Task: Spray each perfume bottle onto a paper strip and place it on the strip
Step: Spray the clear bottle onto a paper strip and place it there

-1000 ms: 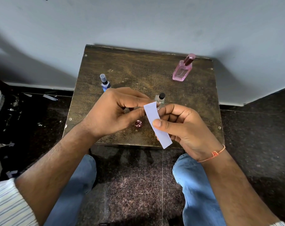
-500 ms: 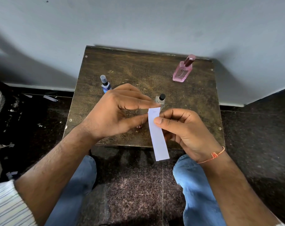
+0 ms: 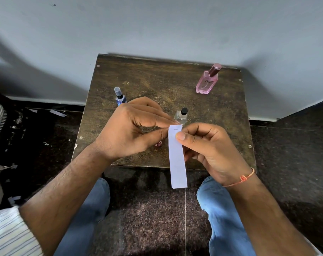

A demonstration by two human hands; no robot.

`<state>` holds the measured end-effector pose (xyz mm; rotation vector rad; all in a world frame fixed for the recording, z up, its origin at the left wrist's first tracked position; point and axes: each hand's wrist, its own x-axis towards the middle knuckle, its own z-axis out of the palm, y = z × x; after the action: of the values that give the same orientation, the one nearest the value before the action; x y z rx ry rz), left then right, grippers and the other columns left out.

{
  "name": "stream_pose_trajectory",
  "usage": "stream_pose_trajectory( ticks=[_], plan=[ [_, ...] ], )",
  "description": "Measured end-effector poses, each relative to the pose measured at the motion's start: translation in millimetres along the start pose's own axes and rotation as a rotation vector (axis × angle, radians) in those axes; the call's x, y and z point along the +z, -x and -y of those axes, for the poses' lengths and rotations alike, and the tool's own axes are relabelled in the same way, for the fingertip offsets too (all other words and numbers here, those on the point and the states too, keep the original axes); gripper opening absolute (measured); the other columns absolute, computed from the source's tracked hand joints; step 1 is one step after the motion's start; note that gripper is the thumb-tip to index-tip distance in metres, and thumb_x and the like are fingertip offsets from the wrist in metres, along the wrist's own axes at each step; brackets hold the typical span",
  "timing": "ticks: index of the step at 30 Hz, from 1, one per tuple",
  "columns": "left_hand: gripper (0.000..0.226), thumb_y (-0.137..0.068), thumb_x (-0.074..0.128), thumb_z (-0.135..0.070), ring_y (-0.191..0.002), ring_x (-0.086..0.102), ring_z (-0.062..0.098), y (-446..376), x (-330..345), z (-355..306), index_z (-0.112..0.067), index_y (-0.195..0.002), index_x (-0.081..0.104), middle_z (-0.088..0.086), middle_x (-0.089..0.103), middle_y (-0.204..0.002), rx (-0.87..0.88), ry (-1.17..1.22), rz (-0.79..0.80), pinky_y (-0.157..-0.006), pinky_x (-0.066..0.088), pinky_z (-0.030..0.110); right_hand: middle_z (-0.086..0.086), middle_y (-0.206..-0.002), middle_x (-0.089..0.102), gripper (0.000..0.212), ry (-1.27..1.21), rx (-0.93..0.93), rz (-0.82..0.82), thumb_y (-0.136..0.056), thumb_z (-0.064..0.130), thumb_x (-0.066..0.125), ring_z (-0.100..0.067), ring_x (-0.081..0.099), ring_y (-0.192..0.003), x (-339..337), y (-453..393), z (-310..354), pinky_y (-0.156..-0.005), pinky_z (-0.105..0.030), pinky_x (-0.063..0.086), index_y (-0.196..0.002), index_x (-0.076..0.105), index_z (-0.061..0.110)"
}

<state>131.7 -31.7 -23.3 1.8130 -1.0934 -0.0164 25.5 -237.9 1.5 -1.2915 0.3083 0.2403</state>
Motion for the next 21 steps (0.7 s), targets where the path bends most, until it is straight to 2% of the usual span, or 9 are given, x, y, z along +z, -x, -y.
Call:
stream_pose_trajectory(
  ticks=[4, 7, 10, 12, 14, 16, 18, 21],
  plan=[
    [0.018, -0.093, 0.083, -0.013, -0.105, 0.077, 0.02, 1.3, 3.1, -0.9, -0.016, -0.111, 0.082, -0.002, 0.083, -0.107, -0.016, 0.023, -0.041, -0.095, 0.059, 0.043, -0.007, -0.073, 0.076, 0.001, -0.092, -0.043, 0.002, -0.074, 0.017, 0.084, -0.015, 0.07, -0.063, 4.8, 1.2, -0.5, -0.055, -0.025, 0.057, -0.074, 0.082, 0.017],
    [0.017, -0.093, 0.083, -0.011, -0.106, 0.079, 0.019, 1.3, 2.7, 3.3, -0.012, -0.11, 0.082, 0.001, 0.083, -0.107, -0.038, 0.031, -0.062, -0.097, 0.059, 0.038, -0.001, -0.071, 0.076, 0.006, -0.173, -0.092, 0.037, -0.071, 0.016, 0.087, -0.012, 0.073, -0.064, 8.4, 5.3, 3.1, -0.059, -0.025, 0.059, -0.071, 0.081, 0.019],
    [0.014, -0.094, 0.082, -0.01, -0.101, 0.08, 0.017, 1.6, -1.0, 8.2, -0.009, -0.108, 0.083, 0.006, 0.084, -0.106, -0.179, 0.155, -0.11, -0.092, 0.06, 0.032, 0.002, -0.07, 0.076, 0.005, -0.233, -0.155, 0.09, -0.07, 0.021, 0.085, -0.011, 0.074, -0.065, 3.6, 9.1, 7.9, -0.062, -0.025, 0.059, -0.073, 0.081, 0.02],
    [0.011, -0.094, 0.081, -0.007, -0.093, 0.081, 0.017, 0.4, -0.3, 6.8, -0.009, -0.105, 0.083, 0.009, 0.086, -0.102, -0.311, 0.296, -0.152, -0.085, 0.062, 0.031, 0.002, -0.074, 0.077, 0.018, -0.195, -0.162, 0.092, -0.069, 0.031, 0.094, -0.011, 0.073, -0.067, -8.6, 7.8, 10.9, -0.064, -0.026, 0.058, -0.078, 0.082, 0.02],
    [0.009, -0.093, 0.08, -0.007, -0.09, 0.079, 0.019, -3.1, 1.3, 3.6, -0.008, -0.102, 0.081, 0.011, 0.085, -0.1, -0.416, 0.422, -0.179, -0.085, 0.063, 0.034, 0.0, -0.077, 0.078, 0.028, -0.142, -0.131, 0.022, -0.064, 0.035, 0.098, -0.013, 0.073, -0.068, -26.2, 6.9, 16.4, -0.065, -0.027, 0.059, -0.081, 0.083, 0.02],
    [0.019, -0.09, 0.08, -0.009, -0.093, 0.08, 0.023, -6.3, 3.2, 2.0, -0.012, -0.108, 0.076, 0.015, 0.084, -0.098, -0.522, 0.543, -0.2, -0.087, 0.064, 0.037, 0.0, -0.078, 0.079, 0.024, -0.049, -0.112, -0.111, -0.062, 0.032, 0.094, -0.013, 0.072, -0.067, -48.0, 7.1, 20.5, -0.061, -0.025, 0.059, -0.081, 0.084, 0.02],
    [0.029, -0.089, 0.08, -0.006, -0.09, 0.082, 0.022, -9.4, 3.4, 1.1, -0.017, -0.11, 0.064, 0.015, 0.085, -0.095, -0.614, 0.661, -0.234, -0.081, 0.066, 0.033, -0.001, -0.077, 0.079, 0.017, 0.045, -0.095, -0.285, -0.063, 0.026, 0.088, -0.011, 0.07, -0.063, -68.8, 8.3, 22.1, -0.055, -0.022, 0.056, -0.079, 0.085, 0.02],
    [0.022, -0.092, 0.077, -0.001, -0.086, 0.083, 0.014, -11.3, 5.3, 1.0, -0.016, -0.099, 0.062, 0.009, 0.085, -0.091, -0.638, 0.633, -0.255, -0.072, 0.063, 0.025, -0.011, -0.09, 0.081, 0.009, 0.263, -0.016, -0.48, -0.085, 0.011, 0.084, -0.016, 0.072, -0.07, -98.4, 5.8, 15.1, -0.054, -0.026, 0.057, -0.089, 0.083, 0.019]
  ],
)
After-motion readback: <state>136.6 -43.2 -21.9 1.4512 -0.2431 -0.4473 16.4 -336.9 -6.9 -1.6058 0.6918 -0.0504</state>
